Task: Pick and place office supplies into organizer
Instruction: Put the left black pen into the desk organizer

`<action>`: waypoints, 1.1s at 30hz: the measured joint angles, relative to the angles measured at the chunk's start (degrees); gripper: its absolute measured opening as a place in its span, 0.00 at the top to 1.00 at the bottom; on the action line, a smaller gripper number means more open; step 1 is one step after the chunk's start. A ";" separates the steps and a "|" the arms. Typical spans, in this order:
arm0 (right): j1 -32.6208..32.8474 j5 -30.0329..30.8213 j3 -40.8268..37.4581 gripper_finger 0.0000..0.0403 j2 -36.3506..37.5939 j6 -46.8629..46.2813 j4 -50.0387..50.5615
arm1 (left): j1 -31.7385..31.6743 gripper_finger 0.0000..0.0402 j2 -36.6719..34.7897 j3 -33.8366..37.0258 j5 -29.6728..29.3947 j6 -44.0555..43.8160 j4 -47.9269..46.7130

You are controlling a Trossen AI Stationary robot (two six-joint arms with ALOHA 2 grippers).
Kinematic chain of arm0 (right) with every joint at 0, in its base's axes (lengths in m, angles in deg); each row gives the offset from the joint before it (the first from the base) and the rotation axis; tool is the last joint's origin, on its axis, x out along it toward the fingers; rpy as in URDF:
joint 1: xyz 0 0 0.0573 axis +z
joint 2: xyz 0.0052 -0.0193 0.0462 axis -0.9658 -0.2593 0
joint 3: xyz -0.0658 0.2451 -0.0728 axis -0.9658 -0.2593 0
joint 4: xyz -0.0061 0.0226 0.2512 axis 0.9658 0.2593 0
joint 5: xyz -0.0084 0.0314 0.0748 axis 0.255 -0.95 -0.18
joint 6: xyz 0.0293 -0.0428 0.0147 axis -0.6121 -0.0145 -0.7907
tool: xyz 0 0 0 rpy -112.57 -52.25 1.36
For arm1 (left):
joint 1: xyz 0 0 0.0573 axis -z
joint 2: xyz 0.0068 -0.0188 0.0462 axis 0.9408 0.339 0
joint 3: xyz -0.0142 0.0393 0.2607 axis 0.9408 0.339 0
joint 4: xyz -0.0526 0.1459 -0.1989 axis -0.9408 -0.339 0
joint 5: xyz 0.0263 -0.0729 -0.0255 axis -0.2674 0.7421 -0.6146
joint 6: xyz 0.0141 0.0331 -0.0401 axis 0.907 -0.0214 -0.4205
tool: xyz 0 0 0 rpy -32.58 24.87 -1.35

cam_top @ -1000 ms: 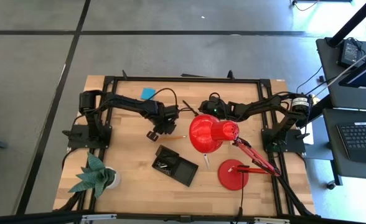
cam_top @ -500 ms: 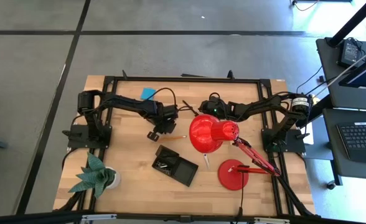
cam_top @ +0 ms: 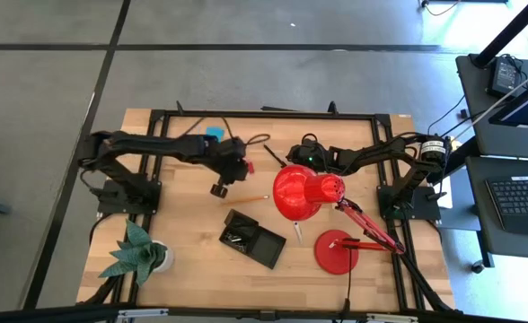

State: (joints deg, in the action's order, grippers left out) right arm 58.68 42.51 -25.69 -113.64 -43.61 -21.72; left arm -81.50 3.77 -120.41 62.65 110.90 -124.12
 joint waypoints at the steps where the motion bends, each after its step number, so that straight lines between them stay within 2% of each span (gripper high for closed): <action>1: 0.00 0.00 0.00 0.47 0.00 0.00 -0.08 | 0.18 0.95 -1.61 0.00 0.07 -0.47 0.33; 6: 0.00 0.00 0.00 0.47 -0.02 -0.07 -0.11 | 2.06 0.95 -8.17 -0.04 1.87 -4.97 4.52; 12: 0.01 0.00 0.00 0.47 -0.02 -0.09 -0.11 | 4.95 0.95 -10.74 -0.15 13.13 -10.79 12.77; 16: 0.00 0.00 0.00 0.47 -0.02 -0.24 -0.10 | 7.24 0.95 -10.11 -0.21 17.05 -14.84 17.59; 24: 0.04 -0.04 0.00 0.47 -0.02 -0.59 0.19 | 12.99 0.95 -7.74 -0.15 17.33 -20.13 23.90; 33: 0.53 -0.09 0.00 0.47 -0.02 -3.30 0.44 | 16.48 0.95 -2.64 -0.15 16.78 -24.37 25.75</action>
State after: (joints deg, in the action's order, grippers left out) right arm 59.21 42.42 -25.69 -113.66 -46.91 -21.28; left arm -65.03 1.13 -120.56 79.43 86.53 -98.37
